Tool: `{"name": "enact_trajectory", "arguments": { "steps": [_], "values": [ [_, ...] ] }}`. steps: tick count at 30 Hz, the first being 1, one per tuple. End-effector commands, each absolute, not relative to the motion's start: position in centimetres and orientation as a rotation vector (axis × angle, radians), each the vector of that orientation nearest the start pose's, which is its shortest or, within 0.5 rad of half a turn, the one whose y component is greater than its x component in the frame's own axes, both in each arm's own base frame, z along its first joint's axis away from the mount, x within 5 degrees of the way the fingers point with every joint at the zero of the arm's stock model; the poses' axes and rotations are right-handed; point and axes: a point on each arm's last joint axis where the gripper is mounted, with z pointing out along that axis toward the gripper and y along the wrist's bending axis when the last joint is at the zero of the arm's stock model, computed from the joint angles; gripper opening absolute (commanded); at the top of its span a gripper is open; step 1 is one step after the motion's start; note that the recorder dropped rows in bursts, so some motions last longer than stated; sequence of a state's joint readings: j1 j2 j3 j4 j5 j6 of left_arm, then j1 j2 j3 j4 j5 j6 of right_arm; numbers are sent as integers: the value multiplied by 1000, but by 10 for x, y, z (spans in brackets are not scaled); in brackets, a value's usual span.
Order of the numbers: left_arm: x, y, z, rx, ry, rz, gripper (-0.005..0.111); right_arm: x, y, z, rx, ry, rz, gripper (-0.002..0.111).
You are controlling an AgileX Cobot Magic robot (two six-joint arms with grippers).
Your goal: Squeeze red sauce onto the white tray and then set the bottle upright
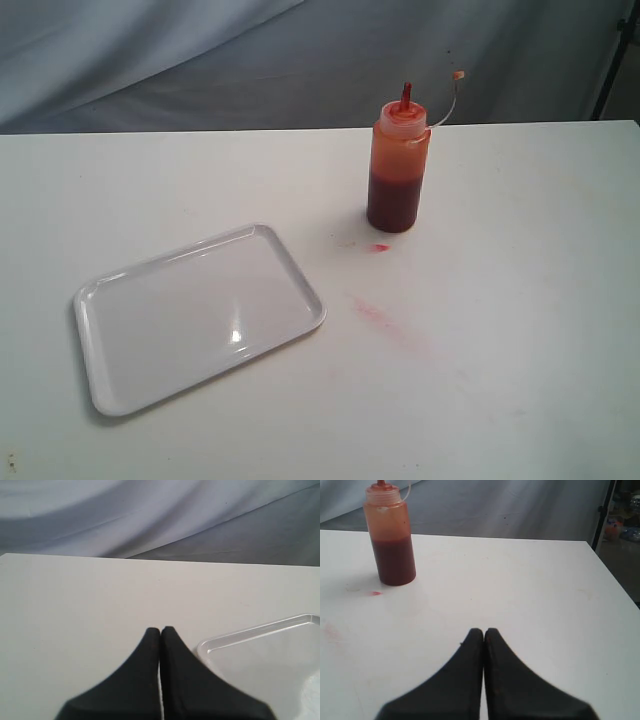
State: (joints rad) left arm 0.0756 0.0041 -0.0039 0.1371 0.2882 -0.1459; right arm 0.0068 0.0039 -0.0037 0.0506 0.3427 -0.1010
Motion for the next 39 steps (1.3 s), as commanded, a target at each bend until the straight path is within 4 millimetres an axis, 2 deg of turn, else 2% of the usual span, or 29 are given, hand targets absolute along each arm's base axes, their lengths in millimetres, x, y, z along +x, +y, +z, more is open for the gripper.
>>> {"name": "enact_trajectory", "arguments": {
  "steps": [1,4,8,13,15,19,27,39],
  "values": [
    [54,7,188,-107,1759,66,1,54,2,183,-64,1823,-25,0],
    [54,7,188,-107,1759,66,1,55,1,187,-55,1776,-21,0],
    [54,7,188,-107,1759,66,1,56,5,195,95,1689,166,0],
    [54,7,188,-107,1759,66,1,56,-2,217,397,1403,408,0],
    [54,7,188,-107,1759,66,1,55,-4,218,496,1361,497,0],
    [54,7,188,-107,1759,66,1,55,0,219,432,1419,480,0],
    [54,7,188,-107,1759,66,1,43,4,265,313,1353,456,0],
    [54,7,188,-107,1759,66,1,42,5,270,360,1330,533,0]
  ]
}}
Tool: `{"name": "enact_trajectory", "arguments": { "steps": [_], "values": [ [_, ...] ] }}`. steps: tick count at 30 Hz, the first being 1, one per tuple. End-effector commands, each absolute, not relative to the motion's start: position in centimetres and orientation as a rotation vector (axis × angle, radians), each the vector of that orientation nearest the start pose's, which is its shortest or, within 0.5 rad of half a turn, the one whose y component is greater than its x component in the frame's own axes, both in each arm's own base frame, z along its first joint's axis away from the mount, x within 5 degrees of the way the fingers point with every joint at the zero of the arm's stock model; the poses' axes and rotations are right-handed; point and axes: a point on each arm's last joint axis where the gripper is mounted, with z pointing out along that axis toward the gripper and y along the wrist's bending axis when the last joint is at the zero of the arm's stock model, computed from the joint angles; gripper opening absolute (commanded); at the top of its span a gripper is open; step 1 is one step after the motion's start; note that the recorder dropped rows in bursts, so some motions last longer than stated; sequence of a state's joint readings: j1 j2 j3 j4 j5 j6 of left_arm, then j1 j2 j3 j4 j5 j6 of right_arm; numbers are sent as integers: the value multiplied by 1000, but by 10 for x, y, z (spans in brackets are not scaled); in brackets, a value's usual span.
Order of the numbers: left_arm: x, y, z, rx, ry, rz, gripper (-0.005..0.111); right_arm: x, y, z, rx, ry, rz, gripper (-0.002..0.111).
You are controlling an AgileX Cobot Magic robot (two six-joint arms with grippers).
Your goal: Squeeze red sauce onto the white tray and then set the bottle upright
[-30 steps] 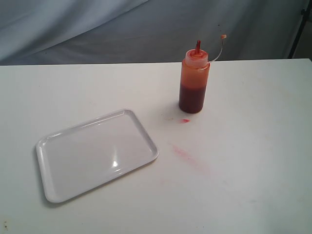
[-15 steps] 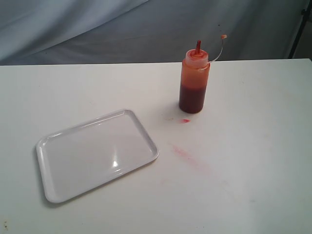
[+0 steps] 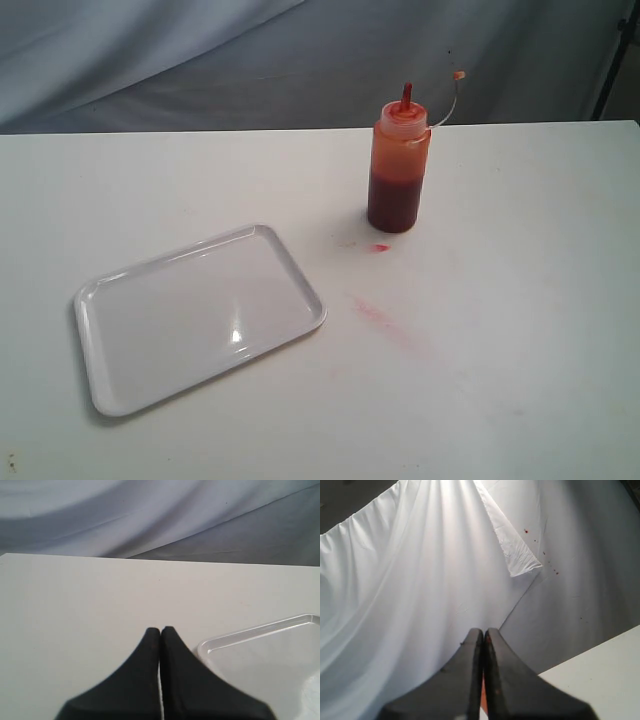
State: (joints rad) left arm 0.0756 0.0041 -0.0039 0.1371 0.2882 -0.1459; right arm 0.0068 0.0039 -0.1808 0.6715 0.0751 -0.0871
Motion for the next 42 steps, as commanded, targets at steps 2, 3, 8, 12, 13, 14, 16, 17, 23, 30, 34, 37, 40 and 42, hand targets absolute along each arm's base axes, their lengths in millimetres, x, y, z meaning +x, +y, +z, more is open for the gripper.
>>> {"name": "enact_trajectory", "arguments": {
  "steps": [2,3,8,12,13,14,16,17,23,30,34,37,40,42],
  "values": [
    [54,7,188,-107,1759,66,1,42,5,270,364,1329,538,0],
    [54,7,188,-107,1759,66,1,42,5,270,364,1329,538,0],
    [54,7,188,-107,1759,66,1,34,13,298,194,1376,471,0],
    [54,7,188,-107,1759,66,1,35,23,350,-34,1414,398,0],
    [54,7,188,-107,1759,66,1,38,26,360,-92,1420,378,0],
    [54,7,188,-107,1759,66,1,43,29,368,-135,1441,376,0],
    [54,7,188,-107,1759,66,1,55,36,382,-226,1486,417,0],
    [54,7,188,-107,1759,66,1,64,40,386,-269,1514,449,0],
    [54,7,188,-107,1759,66,1,121,55,369,-439,1666,597,0],
    [54,7,188,-107,1759,66,1,177,58,339,-545,1767,576,0],
    [54,7,188,-107,1759,66,1,198,58,339,-509,1656,584,0],
    [54,7,188,-107,1759,66,1,214,58,332,-574,1601,526,0],
    [54,7,188,-107,1759,66,1,232,60,311,-610,1661,546,0],
    [54,7,188,-107,1759,66,1,242,60,298,-601,1715,571,0]
  ]
}}
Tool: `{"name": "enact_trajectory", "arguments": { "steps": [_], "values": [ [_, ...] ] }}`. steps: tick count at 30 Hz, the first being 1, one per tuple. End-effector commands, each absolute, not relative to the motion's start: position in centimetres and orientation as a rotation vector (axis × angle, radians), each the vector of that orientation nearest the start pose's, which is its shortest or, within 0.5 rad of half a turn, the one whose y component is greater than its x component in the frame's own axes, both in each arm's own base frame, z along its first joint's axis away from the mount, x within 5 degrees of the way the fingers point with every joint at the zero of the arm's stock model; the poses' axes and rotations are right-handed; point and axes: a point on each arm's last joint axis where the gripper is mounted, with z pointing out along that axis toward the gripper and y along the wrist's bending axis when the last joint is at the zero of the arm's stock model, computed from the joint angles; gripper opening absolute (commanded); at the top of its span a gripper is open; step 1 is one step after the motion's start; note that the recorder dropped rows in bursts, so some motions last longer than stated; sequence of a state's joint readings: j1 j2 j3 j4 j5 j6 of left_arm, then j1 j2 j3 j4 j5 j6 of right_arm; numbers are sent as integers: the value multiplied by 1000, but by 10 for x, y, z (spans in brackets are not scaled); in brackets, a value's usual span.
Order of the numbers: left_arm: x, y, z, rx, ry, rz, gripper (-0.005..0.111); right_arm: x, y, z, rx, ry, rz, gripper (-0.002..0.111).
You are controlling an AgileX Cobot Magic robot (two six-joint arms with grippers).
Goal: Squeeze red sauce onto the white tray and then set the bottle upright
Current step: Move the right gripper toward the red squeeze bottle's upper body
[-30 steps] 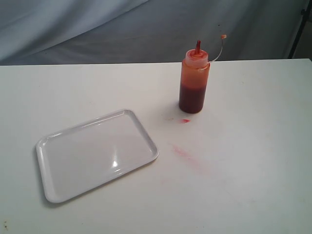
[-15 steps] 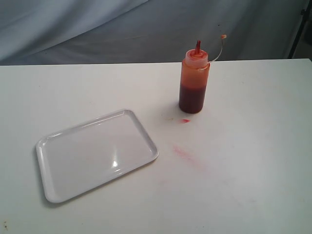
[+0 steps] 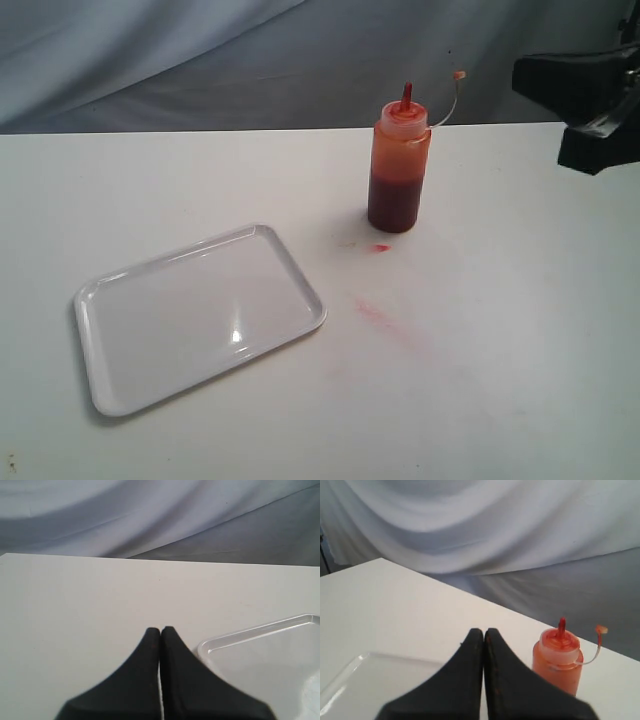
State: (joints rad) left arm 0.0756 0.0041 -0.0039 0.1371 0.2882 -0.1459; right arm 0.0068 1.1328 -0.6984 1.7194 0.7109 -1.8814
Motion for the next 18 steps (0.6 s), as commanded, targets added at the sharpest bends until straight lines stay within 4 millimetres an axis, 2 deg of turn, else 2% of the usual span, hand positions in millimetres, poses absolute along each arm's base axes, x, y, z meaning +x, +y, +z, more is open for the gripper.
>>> {"name": "enact_trajectory", "arguments": {
  "steps": [1,6,15,18],
  "values": [
    [54,7,188,-107,1759,66,1,246,61,291,-599,1737,588,0],
    [54,7,188,-107,1759,66,1,245,67,289,-644,1708,688,0],
    [54,7,188,-107,1759,66,1,248,64,287,-624,1730,652,0],
    [54,7,188,-107,1759,66,1,248,64,287,-628,1729,644,12]
  ]
}}
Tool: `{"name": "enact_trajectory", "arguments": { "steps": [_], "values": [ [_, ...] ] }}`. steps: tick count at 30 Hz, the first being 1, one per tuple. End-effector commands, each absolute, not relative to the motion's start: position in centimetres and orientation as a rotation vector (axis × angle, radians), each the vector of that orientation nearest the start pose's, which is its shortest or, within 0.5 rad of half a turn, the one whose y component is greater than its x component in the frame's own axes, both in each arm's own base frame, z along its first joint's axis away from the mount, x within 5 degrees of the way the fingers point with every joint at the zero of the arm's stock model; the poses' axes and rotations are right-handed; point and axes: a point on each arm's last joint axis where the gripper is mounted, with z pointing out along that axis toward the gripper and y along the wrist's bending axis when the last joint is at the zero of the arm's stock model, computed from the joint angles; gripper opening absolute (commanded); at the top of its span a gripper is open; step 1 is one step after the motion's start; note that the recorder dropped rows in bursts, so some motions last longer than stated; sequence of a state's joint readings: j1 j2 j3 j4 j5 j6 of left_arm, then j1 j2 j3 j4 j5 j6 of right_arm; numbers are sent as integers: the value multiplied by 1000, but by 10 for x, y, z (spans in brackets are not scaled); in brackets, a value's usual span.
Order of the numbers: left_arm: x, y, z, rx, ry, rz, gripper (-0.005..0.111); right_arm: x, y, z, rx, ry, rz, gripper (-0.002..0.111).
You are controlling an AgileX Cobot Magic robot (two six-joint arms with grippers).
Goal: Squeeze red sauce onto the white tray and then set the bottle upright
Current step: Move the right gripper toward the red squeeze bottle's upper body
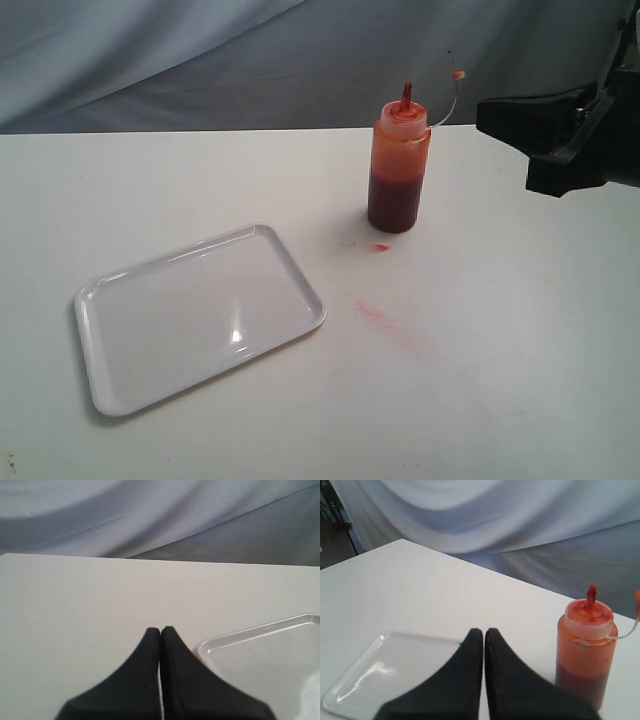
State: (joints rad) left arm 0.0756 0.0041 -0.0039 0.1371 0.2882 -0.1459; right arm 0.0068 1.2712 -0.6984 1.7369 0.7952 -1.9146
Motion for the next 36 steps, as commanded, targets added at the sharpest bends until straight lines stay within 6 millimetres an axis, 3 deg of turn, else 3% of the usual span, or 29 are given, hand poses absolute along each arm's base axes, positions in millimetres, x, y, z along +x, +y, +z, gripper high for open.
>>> {"name": "enact_trajectory", "arguments": {
  "steps": [1,2,3,7,19,30,36],
  "values": [
    [54,7,188,-107,1759,66,1,248,63,286,-626,1734,629,19],
    [54,7,188,-107,1759,66,1,249,63,286,-623,1739,612,27],
    [54,7,188,-107,1759,66,1,250,61,285,-640,1739,563,50],
    [54,7,188,-107,1759,66,1,253,58,283,-627,1758,514,105],
    [54,7,188,-107,1759,66,1,255,57,280,-617,1775,518,105],
    [54,7,188,-107,1759,66,1,296,67,219,-645,1908,760,105],
    [54,7,188,-107,1759,66,1,326,64,196,-696,1945,668,105]
  ]
}}
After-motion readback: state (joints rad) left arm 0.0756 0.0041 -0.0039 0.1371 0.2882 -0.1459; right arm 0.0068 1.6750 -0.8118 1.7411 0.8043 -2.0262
